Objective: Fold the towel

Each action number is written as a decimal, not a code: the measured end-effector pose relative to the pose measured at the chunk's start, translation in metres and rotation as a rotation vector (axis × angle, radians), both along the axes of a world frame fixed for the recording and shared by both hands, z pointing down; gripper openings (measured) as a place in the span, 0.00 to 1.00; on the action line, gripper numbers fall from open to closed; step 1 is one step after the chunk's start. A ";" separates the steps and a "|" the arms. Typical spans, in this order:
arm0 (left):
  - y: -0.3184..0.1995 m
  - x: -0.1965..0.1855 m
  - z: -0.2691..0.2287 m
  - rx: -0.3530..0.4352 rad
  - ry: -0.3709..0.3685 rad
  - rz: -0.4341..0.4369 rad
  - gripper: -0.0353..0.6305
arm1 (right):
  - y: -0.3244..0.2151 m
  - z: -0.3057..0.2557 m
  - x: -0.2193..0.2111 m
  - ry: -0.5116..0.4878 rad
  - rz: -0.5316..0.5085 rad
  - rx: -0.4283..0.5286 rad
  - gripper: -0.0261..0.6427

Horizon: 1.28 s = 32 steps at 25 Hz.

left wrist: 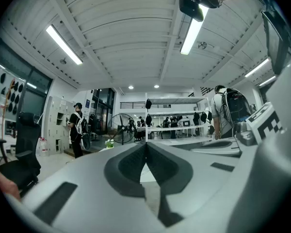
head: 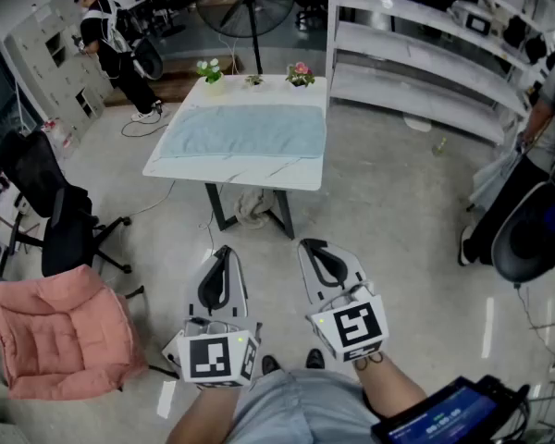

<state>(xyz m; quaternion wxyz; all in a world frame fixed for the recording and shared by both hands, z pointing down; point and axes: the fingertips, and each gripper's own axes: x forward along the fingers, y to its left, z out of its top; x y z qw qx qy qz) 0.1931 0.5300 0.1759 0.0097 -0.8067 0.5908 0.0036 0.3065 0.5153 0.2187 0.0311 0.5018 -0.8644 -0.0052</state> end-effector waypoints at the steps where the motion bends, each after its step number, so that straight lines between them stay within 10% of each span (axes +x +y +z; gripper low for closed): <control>1: 0.000 0.001 0.000 0.001 0.000 0.000 0.06 | 0.000 0.000 0.000 -0.001 -0.001 0.002 0.06; 19: -0.009 0.002 0.027 -0.041 0.001 -0.067 0.06 | -0.017 0.023 -0.002 -0.035 -0.077 -0.057 0.07; 32: -0.200 -0.097 0.078 -0.088 0.029 -0.046 0.06 | -0.187 0.074 -0.067 -0.032 -0.023 -0.128 0.07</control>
